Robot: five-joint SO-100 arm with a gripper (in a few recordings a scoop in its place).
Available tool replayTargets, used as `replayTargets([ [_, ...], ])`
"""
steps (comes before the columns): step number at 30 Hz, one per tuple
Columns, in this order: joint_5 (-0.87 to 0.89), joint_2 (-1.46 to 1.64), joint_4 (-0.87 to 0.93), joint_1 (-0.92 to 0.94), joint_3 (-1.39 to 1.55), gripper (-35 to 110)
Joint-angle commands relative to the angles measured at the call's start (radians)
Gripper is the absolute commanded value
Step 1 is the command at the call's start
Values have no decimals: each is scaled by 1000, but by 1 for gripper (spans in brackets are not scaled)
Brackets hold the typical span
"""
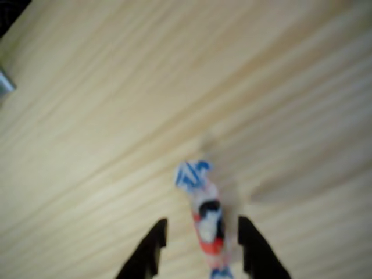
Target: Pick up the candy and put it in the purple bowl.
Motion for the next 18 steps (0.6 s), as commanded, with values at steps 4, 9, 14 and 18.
replayTargets([
  [4, -8, -25, -38, 34, -77, 20],
  [9, -8, -66, -75, 41, -80, 19],
  [14, -9, -87, -77, 54, -74, 9],
  [18, -23, -54, -63, 64, -48, 9],
])
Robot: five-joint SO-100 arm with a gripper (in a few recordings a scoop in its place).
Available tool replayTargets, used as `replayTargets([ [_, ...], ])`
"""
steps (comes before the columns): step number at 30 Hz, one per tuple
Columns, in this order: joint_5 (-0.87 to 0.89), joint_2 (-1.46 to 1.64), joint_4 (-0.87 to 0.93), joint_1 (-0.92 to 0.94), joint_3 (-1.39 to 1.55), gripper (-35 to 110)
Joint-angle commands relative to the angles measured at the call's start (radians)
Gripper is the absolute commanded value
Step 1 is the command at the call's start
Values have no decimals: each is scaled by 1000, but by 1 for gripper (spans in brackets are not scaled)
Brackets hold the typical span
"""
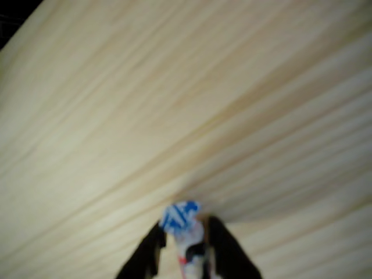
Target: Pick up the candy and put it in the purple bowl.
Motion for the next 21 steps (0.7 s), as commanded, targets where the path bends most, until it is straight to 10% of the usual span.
replayTargets([
  [1, -8, 58, -6, 14, 8, 9],
  [21, -3, 224, 34, -12, 140, 12],
])
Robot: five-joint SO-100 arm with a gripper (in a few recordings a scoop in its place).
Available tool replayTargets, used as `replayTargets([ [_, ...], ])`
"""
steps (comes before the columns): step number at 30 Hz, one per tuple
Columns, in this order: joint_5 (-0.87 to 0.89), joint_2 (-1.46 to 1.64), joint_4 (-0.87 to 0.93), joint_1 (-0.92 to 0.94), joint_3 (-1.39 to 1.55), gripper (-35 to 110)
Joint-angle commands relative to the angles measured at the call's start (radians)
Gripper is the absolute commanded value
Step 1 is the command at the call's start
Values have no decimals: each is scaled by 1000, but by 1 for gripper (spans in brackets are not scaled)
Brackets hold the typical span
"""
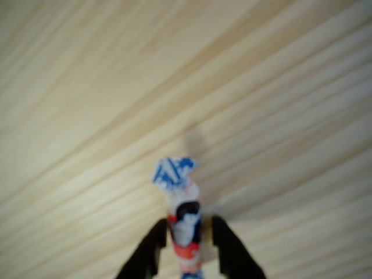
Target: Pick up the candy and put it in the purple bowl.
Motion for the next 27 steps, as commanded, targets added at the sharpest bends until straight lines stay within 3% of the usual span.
replayTargets([
  [1, 17, 101, -11, 8, 3, 9],
  [8, -2, 115, -63, 18, 41, 0],
  [15, -57, 255, -12, 66, 71, -1],
  [21, -129, 456, 222, 91, -25, -1],
  [27, -98, 710, 425, -2, -71, -1],
])
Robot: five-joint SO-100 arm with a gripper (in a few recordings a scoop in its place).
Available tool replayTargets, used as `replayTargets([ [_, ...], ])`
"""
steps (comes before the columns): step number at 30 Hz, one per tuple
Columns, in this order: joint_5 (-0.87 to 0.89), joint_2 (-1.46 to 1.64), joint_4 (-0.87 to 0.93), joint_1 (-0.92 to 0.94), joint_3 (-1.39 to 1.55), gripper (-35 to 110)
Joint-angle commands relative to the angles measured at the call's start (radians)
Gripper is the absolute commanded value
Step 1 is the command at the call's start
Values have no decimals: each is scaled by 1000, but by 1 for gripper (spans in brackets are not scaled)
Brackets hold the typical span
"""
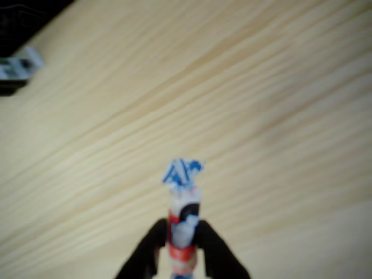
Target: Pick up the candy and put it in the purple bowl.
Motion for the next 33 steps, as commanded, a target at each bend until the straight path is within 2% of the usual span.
replayTargets([
  [1, 41, 259, 117, -89, -87, -1],
  [8, 169, 512, 115, -431, 20, -1],
  [15, 187, 721, -77, -781, 256, -1],
  [23, 146, 681, -290, -1006, 353, -1],
  [33, 158, 318, -574, -1192, 253, -1],
])
